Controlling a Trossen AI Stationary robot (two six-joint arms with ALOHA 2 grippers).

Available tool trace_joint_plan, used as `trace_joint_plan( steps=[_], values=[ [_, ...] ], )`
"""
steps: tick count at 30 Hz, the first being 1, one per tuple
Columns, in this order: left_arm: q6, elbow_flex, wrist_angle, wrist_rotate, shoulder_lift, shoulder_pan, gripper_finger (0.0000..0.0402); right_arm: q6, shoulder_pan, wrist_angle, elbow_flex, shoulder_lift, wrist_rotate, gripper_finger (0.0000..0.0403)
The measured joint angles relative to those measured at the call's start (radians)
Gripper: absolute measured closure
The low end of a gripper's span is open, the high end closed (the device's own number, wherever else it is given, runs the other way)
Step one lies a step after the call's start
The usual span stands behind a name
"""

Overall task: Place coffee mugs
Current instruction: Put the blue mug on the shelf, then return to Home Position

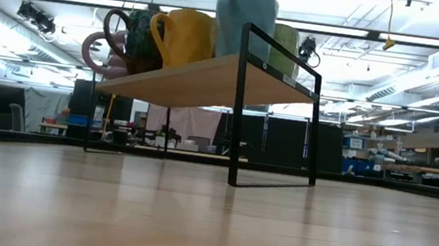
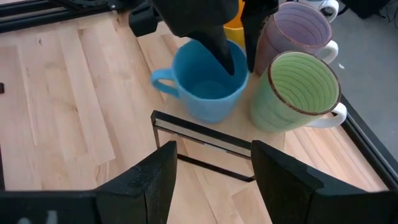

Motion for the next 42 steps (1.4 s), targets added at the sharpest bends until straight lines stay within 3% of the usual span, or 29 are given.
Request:
trace_joint_plan(
  steps=[19, 22, 26, 28, 36, 42],
  values=[
    [-0.012, 0.052, -0.009, -0.046, -0.008, -0.015, 0.0296, 0.001, 0.0, 0.0, 0.0, 0.0, -0.02, 0.0191],
    [-0.127, 0.1, -0.019, 0.03, -0.019, -0.03, 0.0296, 0.007, 0.0, -0.001, 0.0, 0.0, -0.063, 0.0192],
    [-0.383, 0.114, -0.001, 0.23, -0.062, -0.04, 0.03, 0.002, 0.004, -0.002, 0.0, -0.001, -0.057, 0.0197],
    [-0.455, 0.112, -0.019, 0.262, -0.066, -0.055, 0.0309, -0.002, 0.007, -0.01, 0.0, -0.004, -0.047, 0.02],
    [-0.561, 0.111, -0.121, 0.247, -0.065, -0.166, 0.0351, -0.035, 0.019, -0.086, 0.0, -0.041, -0.031, 0.0214],
    [-0.603, 0.109, -0.107, 0.201, -0.076, -0.212, 0.0372, -0.114, 0.023, -0.093, 0.0, -0.105, -0.037, 0.0225]
  ],
)
